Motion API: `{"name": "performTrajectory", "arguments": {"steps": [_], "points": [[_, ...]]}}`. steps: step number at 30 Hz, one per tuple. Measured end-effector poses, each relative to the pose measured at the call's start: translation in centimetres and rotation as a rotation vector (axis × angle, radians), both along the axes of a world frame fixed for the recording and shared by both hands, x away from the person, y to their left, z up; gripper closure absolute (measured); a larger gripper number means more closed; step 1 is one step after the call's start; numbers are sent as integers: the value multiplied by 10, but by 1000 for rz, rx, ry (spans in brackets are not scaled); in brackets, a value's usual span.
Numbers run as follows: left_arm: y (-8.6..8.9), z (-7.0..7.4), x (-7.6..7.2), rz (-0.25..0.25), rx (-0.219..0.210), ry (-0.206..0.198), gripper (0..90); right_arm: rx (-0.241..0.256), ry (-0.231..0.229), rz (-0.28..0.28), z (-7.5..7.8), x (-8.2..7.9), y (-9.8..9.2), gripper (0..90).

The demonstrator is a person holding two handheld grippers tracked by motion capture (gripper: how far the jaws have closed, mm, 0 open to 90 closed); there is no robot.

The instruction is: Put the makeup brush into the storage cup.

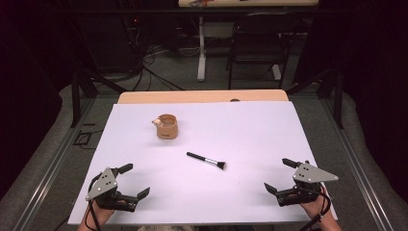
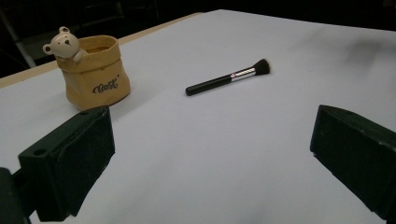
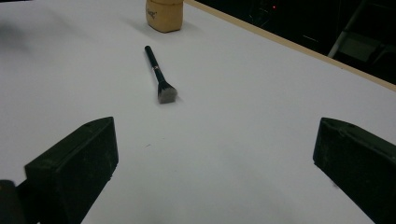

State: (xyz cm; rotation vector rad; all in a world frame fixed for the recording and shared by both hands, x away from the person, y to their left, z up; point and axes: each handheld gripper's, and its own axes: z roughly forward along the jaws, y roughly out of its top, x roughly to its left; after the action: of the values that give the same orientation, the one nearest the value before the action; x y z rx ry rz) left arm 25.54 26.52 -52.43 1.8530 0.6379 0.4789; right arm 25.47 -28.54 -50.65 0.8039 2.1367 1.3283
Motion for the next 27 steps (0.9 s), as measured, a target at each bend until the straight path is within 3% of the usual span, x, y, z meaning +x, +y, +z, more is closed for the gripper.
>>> {"name": "performTrajectory", "arguments": {"steps": [9, 18, 27], "points": [[0, 0, 1, -7, -1, 4, 0, -23, 31, 16, 0, 2, 7, 0], [-1, 0, -1, -9, 4, 0, 0, -45, 43, 36, 11, 1, 21, 0], [-2, 0, -1, -11, 5, 2, 0, -39, 57, 57, 19, 10, 34, 0]]}}
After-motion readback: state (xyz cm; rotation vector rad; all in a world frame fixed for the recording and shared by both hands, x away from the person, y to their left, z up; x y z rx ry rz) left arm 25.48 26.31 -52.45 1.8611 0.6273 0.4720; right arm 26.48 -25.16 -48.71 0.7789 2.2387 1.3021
